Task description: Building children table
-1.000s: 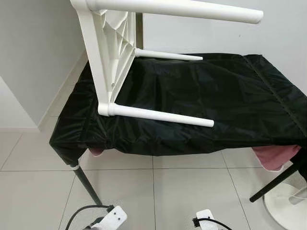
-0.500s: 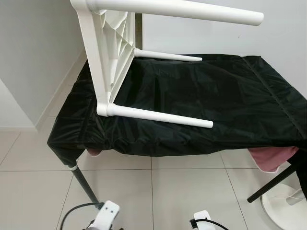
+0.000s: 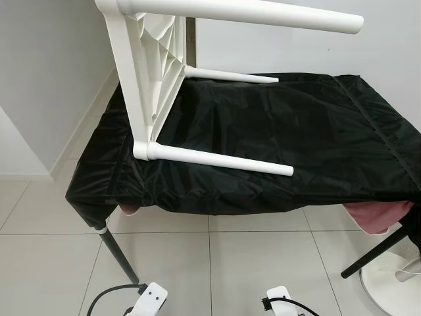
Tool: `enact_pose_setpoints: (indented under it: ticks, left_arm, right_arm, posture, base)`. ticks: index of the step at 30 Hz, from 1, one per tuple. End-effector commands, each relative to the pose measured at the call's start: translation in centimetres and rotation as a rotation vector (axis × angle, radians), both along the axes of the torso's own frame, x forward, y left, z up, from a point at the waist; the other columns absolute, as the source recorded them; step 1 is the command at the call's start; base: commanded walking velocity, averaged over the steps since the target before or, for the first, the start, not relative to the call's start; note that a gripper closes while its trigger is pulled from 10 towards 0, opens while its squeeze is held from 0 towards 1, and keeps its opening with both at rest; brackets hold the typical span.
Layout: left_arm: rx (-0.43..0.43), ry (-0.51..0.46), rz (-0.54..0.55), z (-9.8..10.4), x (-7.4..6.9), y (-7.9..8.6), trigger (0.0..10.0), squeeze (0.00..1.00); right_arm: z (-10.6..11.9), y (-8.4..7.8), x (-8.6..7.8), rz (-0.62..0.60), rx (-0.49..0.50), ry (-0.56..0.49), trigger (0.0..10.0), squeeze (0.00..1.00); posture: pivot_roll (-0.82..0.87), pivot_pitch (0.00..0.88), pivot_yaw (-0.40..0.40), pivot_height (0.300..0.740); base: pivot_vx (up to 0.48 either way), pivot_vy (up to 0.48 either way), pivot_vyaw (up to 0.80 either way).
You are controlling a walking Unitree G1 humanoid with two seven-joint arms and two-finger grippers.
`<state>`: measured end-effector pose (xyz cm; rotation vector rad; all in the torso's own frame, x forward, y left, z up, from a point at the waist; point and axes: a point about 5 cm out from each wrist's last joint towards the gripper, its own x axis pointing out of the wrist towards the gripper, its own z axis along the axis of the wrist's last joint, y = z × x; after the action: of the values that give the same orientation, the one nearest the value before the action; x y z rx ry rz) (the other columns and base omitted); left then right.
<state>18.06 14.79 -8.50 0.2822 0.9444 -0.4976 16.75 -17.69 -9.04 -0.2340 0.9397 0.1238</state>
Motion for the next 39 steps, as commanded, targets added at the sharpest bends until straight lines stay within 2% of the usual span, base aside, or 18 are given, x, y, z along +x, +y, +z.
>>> enact_pose_setpoints:
  ticks: [1, 6, 9, 39]
  left_arm:
    - [0.127, -0.068, 0.103, -0.1, 0.1, 0.7, 10.0, 0.0]
    - [0.124, -0.066, 0.103, -0.1, 0.1, 0.6, 10.0, 0.0]
    - [0.119, -0.03, 0.074, -0.4, -0.3, 0.2, 10.0, 0.0]
    - [0.118, 0.002, 0.044, -0.7, -0.9, -0.1, 10.0, 0.0]
  right_arm:
    - [-0.2, -0.1, -0.5, -0.001, -0.003, 0.025, 10.0, 0.0]
    - [-0.2, -0.2, -0.4, 0.014, -0.017, 0.025, 10.0, 0.0]
    - [-0.2, -0.1, -0.4, 0.03, -0.024, 0.028, 10.0, 0.0]
    - [-0.3, -0.5, -0.7, 0.011, -0.03, 0.031, 10.0, 0.0]
  posture:
    - [0.01, 0.0, 0.012, 0.74]
    - [0.01, 0.0, 0.002, 0.74]
    - [0.01, 0.0, -0.013, 0.74]
    - [-0.02, 0.0, 0.011, 0.74]
  base:
    - [0.0, 0.0, 0.0]
    - [0.0, 0.0, 0.0]
    - [0.0, 0.0, 0.0]
    - [0.0, 0.0, 0.0]
